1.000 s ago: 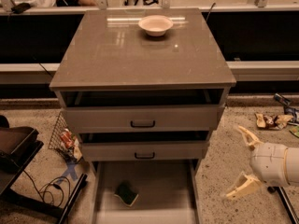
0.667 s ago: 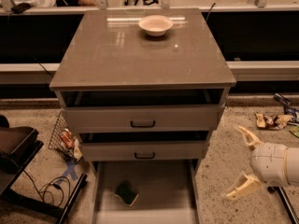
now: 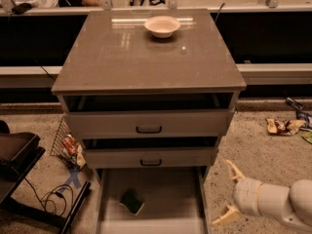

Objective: Pick sponge from bottom drawer and place on counter

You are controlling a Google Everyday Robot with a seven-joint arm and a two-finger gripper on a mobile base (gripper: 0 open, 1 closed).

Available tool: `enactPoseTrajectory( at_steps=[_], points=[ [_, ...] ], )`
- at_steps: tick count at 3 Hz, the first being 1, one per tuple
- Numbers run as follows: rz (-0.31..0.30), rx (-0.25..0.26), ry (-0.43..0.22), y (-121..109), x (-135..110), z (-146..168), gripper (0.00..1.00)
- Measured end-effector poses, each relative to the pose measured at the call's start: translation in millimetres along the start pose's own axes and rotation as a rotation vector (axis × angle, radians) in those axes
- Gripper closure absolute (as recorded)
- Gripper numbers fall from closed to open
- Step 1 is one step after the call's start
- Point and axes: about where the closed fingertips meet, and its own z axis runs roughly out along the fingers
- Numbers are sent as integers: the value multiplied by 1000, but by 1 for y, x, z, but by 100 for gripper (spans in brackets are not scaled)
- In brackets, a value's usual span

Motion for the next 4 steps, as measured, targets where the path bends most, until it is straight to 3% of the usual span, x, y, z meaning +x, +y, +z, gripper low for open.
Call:
enactPoseTrajectory(
  at_steps=[2,3,4],
  points=[
    [20,-20,-99,45,73,111,0],
    [20,-20,-99,45,73,111,0],
    [27,-15,-122,49,69,139,0]
  ],
)
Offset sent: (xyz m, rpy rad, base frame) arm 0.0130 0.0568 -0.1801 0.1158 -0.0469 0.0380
